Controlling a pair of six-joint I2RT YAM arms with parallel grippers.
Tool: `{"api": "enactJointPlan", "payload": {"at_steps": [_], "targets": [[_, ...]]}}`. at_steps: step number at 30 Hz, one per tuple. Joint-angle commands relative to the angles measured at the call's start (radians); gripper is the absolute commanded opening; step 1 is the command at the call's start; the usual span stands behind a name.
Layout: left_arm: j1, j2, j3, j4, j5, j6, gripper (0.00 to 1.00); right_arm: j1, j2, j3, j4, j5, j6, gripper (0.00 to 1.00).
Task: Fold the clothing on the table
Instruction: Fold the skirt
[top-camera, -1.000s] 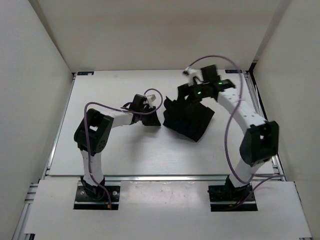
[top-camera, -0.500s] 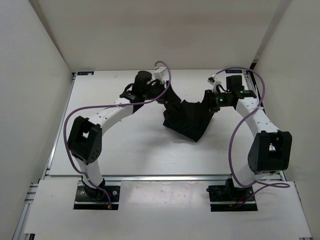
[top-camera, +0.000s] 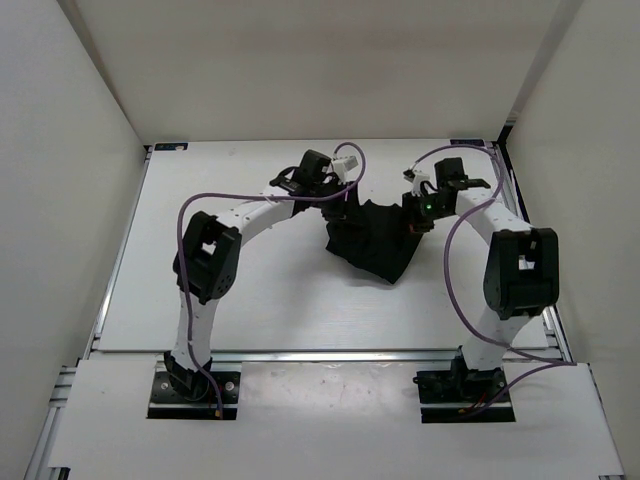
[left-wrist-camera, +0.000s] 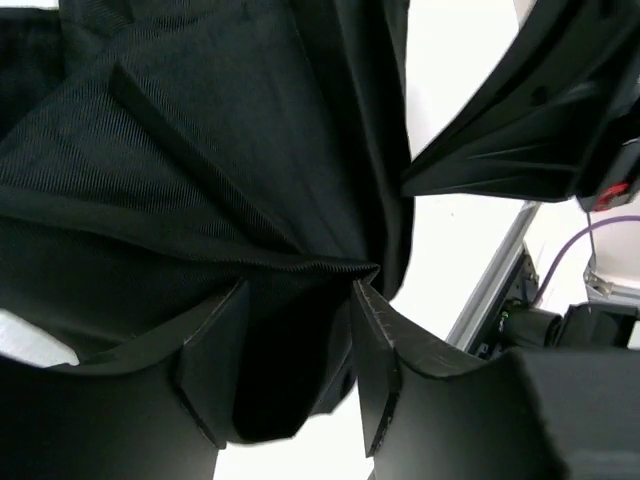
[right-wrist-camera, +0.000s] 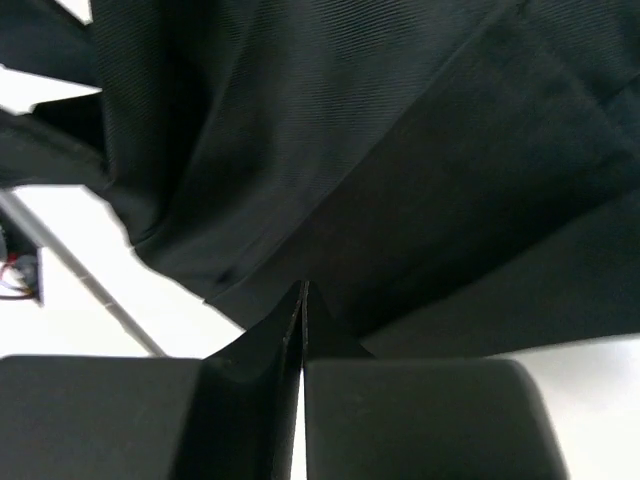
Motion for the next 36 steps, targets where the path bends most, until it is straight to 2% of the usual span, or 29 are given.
{"api": "enactJointPlan", "payload": {"at_steps": [1, 4, 6, 9, 11, 14, 17, 20, 24, 27, 30, 32, 36], "targets": [[-0.018, -0.004, 0.108, -0.026, -0.001, 0.008, 0.54, 0.021, 0.043, 0.059, 0.015, 0.065, -0.036, 0.02], [-0.027, 0.028, 0.173, -0.113, -0.031, 0.049, 0.42, 0.033, 0.076, 0.057, 0.018, 0.121, -0.027, 0.0], [-0.018, 0.033, 0.17, -0.174, -0.059, 0.08, 0.27, 0.052, 0.093, 0.071, 0.012, 0.171, -0.031, 0.0], [0.017, -0.005, 0.067, -0.21, -0.124, 0.089, 0.08, 0.087, 0.138, 0.079, -0.014, 0.25, -0.047, 0.01], [0.043, -0.062, -0.049, -0.224, -0.189, 0.092, 0.01, 0.093, 0.162, 0.08, -0.019, 0.27, -0.039, 0.0], [0.097, -0.141, -0.153, -0.214, -0.274, 0.092, 0.0, 0.116, 0.182, 0.088, -0.03, 0.31, -0.042, 0.0], [0.113, -0.221, -0.151, -0.126, -0.256, 0.077, 0.0, 0.122, 0.192, 0.094, -0.023, 0.313, -0.039, 0.0], [0.047, -0.251, -0.059, 0.018, -0.196, 0.06, 0.0, 0.124, 0.202, 0.099, -0.022, 0.309, -0.036, 0.0], [-0.05, -0.17, 0.16, 0.016, -0.117, 0.042, 0.0, 0.121, 0.204, 0.109, -0.028, 0.31, -0.042, 0.0], [-0.09, -0.081, 0.175, 0.113, 0.011, -0.039, 0.0, 0.119, 0.21, 0.119, -0.03, 0.298, -0.045, 0.0], [-0.128, -0.054, 0.153, 0.148, 0.062, -0.086, 0.0, 0.104, 0.202, 0.125, -0.03, 0.272, -0.042, 0.0], [-0.136, -0.065, 0.087, 0.177, 0.091, -0.121, 0.0, 0.096, 0.196, 0.12, -0.031, 0.27, -0.034, 0.0], [-0.095, -0.145, -0.214, 0.281, 0.102, -0.113, 0.0, 0.081, 0.198, 0.109, -0.039, 0.252, -0.039, 0.0]]}}
